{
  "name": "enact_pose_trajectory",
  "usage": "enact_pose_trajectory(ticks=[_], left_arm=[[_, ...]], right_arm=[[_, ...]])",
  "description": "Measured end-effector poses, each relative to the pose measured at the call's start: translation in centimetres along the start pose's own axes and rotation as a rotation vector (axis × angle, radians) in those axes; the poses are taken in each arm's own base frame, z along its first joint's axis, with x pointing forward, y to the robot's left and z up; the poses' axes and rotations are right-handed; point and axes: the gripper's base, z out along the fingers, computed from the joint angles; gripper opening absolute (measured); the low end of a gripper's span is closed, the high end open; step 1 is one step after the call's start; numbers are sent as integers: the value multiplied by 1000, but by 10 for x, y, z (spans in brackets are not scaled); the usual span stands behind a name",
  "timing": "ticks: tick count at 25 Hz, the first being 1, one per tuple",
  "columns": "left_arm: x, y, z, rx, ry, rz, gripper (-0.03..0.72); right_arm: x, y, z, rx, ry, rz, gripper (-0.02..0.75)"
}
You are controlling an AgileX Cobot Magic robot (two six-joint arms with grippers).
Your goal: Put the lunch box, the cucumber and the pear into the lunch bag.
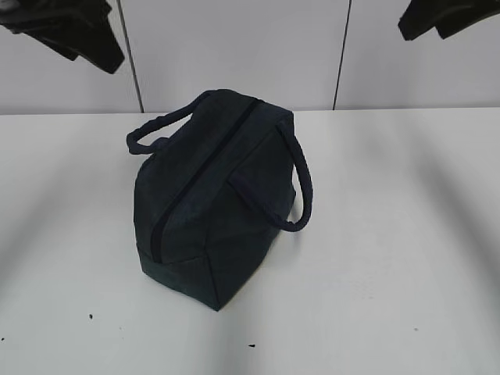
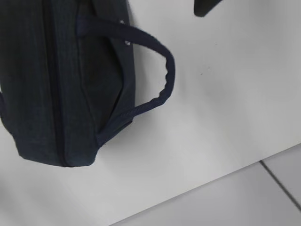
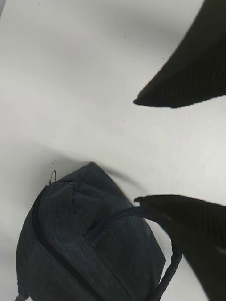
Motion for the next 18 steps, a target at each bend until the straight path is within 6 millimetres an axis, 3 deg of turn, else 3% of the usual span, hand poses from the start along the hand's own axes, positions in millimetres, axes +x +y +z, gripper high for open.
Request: enact_pose_trajectory(ticks=[11, 18], left_arm=[[29, 0, -85, -172, -79, -42, 405], [65, -13, -145, -194, -217, -66, 405]], right_arm=[[22, 35, -100, 99, -201, -1, 457], [75, 62, -147, 129, -270, -14, 456]])
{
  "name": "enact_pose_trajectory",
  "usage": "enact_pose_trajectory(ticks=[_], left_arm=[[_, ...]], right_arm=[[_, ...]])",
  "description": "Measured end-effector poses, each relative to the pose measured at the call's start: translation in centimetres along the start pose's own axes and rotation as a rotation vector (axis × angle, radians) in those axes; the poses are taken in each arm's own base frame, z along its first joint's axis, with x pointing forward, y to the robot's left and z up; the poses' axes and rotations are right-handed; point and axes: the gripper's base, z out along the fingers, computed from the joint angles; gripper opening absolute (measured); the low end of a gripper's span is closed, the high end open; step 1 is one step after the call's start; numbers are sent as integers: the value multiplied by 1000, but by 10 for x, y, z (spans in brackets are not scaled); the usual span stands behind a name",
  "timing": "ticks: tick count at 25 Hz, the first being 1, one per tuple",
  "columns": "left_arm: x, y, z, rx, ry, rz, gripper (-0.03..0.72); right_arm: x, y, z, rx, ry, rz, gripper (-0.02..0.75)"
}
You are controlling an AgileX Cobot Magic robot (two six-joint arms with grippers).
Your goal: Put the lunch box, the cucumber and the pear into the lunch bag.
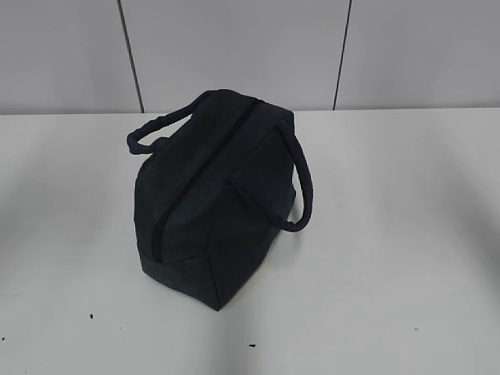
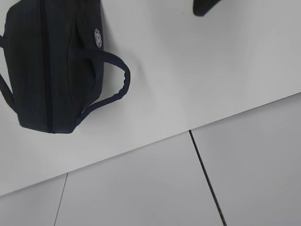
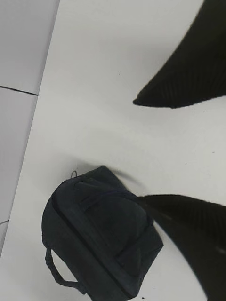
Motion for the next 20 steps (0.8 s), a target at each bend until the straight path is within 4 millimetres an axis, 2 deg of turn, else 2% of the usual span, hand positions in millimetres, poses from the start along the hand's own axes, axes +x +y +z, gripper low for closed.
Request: enact_pose_trajectory(ticks=[4, 8, 10, 11, 13, 20], left_arm=[[29, -2, -30, -2, -46, -14, 405], [69, -9, -52, 20, -75, -44, 405], [91, -14, -60, 48, -91, -60, 405], [103, -16, -63, 58, -100, -65, 405], [126, -20, -70, 71, -119, -75, 405], [207, -31, -70, 76, -163, -98, 405]], right_arm=[[38, 11, -29, 36, -18, 4, 456], [77, 22, -55, 69, -53, 16, 456], [106, 30, -69, 83, -81, 23, 456], [113, 31, -71, 84, -88, 26, 456], [142, 38, -78, 93, -110, 32, 456], [217, 45, -87, 191, -179, 41, 443]])
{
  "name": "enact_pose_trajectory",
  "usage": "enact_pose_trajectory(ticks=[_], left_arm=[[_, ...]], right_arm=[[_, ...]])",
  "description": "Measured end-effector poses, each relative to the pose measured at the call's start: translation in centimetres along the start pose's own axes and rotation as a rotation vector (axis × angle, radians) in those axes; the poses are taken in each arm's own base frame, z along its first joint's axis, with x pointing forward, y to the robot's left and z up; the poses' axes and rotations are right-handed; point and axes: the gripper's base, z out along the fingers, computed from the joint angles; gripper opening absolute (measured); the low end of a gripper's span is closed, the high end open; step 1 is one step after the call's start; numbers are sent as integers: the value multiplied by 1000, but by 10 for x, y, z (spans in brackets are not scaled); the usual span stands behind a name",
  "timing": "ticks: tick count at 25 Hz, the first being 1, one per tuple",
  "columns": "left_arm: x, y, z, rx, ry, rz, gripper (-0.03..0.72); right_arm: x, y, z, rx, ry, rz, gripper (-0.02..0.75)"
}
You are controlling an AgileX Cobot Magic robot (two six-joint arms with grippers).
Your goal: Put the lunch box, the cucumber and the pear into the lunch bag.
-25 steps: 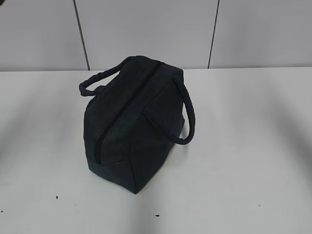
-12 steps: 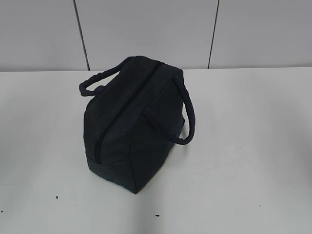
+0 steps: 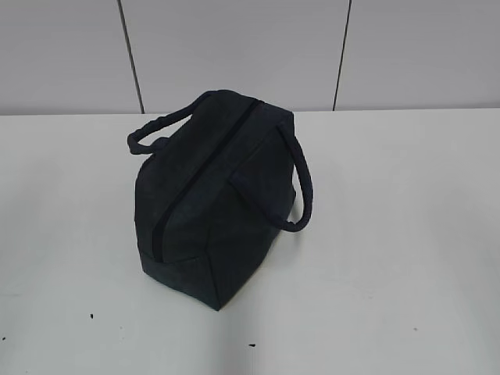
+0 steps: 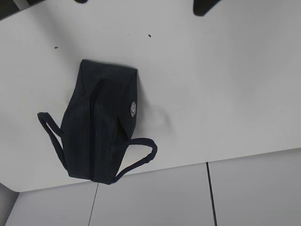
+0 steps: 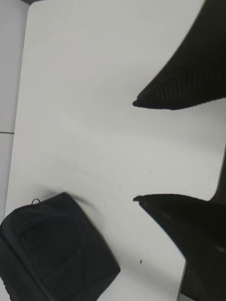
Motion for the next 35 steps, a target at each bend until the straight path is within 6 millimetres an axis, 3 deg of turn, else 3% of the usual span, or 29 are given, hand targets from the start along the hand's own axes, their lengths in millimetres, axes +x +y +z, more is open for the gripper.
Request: enact_pose_trajectory(ticks=[5, 11, 13, 20, 35], left_arm=[[44, -1, 1, -1, -38, -2, 405], [78, -2, 12, -2, -53, -2, 405], [82, -4, 19, 16, -57, -8, 405], [82, -7, 41, 65, -117, -36, 403], [82, -8, 42, 75, -121, -36, 308]], right_arm=[[48, -3, -1, 89, -43, -3, 405], [80, -3, 23, 96, 24, -4, 398], [91, -4, 40, 90, 93, -1, 397], [89, -5, 50, 98, 36, -10, 396], [91, -5, 54, 98, 38, -11, 396]])
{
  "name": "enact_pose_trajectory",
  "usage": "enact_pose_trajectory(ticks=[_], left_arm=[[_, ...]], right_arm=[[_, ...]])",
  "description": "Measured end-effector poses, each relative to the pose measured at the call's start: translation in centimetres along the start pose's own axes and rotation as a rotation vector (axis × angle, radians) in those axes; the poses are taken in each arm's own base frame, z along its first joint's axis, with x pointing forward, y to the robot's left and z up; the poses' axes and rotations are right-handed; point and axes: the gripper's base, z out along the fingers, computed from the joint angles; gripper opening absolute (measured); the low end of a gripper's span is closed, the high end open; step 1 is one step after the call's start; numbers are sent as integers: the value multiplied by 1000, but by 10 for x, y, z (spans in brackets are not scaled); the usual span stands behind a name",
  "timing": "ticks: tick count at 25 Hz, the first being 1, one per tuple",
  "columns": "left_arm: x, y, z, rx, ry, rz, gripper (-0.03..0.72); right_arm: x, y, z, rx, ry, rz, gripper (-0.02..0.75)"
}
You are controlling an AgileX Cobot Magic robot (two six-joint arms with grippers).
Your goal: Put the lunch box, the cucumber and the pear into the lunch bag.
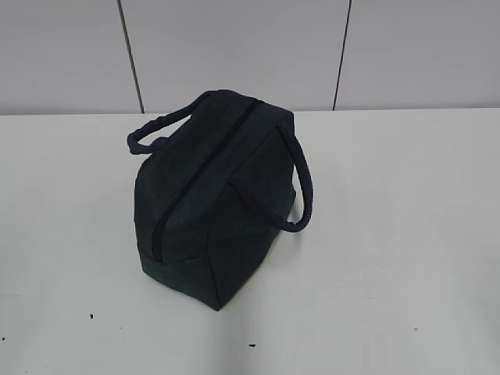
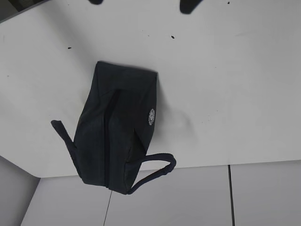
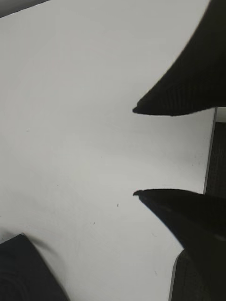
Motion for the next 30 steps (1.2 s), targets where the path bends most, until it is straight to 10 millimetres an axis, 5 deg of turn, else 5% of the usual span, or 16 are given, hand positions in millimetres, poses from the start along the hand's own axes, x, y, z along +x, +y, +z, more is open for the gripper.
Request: enact_pose_trajectory(ticks=[14, 30], left_arm=[[1, 0, -1, -13, -13, -5, 293], [-1, -4, 3, -336, -36, -174, 267]], right_arm=[[0, 0, 0, 0, -1, 0, 395], [0, 0, 0, 13, -2, 6, 395]])
